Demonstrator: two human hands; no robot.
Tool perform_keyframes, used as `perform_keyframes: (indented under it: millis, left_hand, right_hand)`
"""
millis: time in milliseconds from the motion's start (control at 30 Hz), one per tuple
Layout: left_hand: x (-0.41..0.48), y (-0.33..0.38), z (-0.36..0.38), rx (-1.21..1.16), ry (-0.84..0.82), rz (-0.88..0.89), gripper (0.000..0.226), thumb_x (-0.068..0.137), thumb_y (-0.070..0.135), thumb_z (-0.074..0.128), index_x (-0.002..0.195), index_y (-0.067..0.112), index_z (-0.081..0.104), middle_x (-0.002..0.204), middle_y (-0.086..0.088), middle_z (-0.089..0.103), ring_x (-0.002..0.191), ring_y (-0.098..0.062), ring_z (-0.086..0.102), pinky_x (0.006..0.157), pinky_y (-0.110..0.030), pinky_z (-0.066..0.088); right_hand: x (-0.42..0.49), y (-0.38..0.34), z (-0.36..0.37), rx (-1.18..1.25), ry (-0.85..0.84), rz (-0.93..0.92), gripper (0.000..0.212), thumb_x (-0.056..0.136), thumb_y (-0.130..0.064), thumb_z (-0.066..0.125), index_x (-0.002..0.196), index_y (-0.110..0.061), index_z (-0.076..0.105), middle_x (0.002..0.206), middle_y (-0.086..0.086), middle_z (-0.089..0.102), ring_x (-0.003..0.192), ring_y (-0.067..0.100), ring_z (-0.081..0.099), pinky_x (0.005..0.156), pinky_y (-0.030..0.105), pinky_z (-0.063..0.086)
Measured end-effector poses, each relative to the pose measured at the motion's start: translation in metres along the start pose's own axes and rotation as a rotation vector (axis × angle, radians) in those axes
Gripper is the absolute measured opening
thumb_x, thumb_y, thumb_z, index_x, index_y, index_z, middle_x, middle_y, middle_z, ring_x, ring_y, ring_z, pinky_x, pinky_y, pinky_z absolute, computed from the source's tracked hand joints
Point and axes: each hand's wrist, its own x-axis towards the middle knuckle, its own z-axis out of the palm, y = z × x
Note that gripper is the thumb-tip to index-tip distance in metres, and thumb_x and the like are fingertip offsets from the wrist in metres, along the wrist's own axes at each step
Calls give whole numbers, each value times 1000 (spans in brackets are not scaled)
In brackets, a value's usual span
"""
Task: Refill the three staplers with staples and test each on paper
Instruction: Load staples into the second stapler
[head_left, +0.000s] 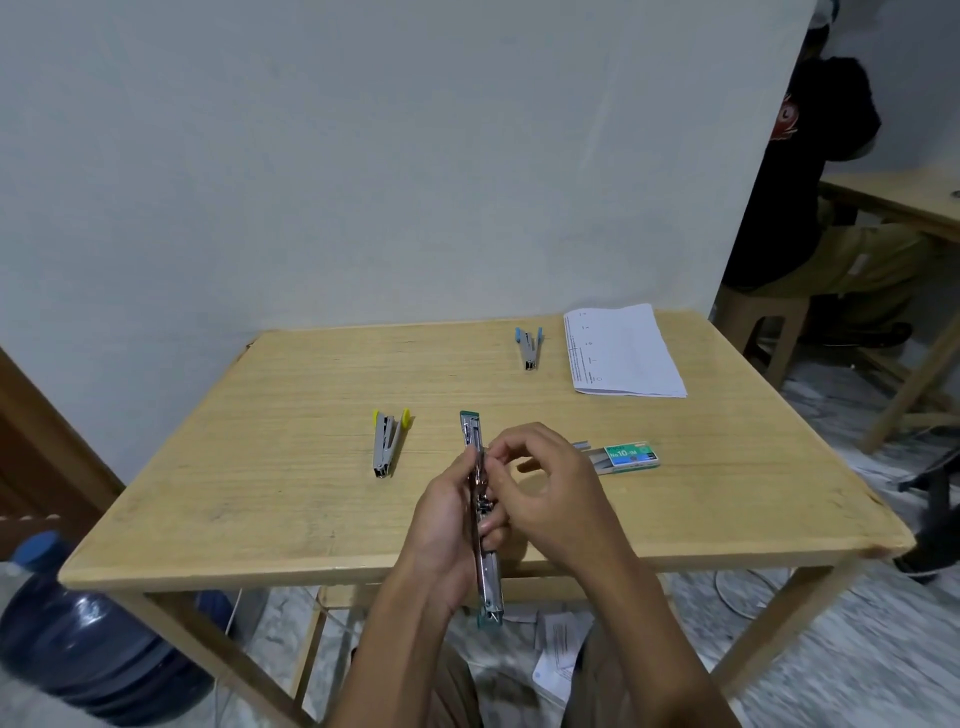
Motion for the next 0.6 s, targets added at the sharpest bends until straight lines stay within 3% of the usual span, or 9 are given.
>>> perform_keyframes:
  millis: [100, 200, 367, 500, 600]
  left_hand:
    - [1, 1, -1, -41, -9, -8, 39, 101, 33, 43, 81, 8, 65, 51, 2, 35, 35, -8, 28, 37, -22, 20]
    - [0, 1, 0, -20, -18, -21, 36, 100, 35, 45, 84, 8, 62, 49, 2, 34, 34, -8, 29, 35, -21, 22]
    - [1, 1, 2, -10, -41, -32, 33, 99, 35, 45, 88, 8, 61, 51, 2, 40, 34, -7, 30, 35, -20, 21]
    - [2, -2, -2, 25, -37, -39, 30, 99, 37, 46, 87, 11, 53, 59, 2, 42, 38, -8, 30, 37, -21, 21]
    - [4, -2, -1, 86, -15, -25, 28, 100, 38, 46, 98, 10, 50, 60, 2, 45, 39, -8, 30, 37, -21, 23]
  right_hand:
    - [-3, 2, 1, 43, 24, -21, 8, 85, -13, 70, 84, -20, 69, 88, -13, 68, 89, 10, 66, 81, 24, 51]
    - [-4, 2, -2, 81, 45, -5, 10, 83, -10, 74, 83, -20, 71, 84, -13, 70, 87, 8, 67, 79, 17, 50]
    - [-4, 4, -6, 203, -5, 101, 15, 83, -10, 77, 91, -21, 74, 88, -11, 74, 89, 4, 70, 82, 16, 52]
    - [-2, 11, -10, 150, -61, 57, 12, 85, -9, 74, 90, -20, 74, 88, -10, 72, 89, 6, 70, 85, 22, 54]
    - [-4, 17, -9, 81, -63, 32, 8, 89, -11, 70, 94, -17, 72, 88, -12, 68, 90, 10, 67, 85, 25, 53]
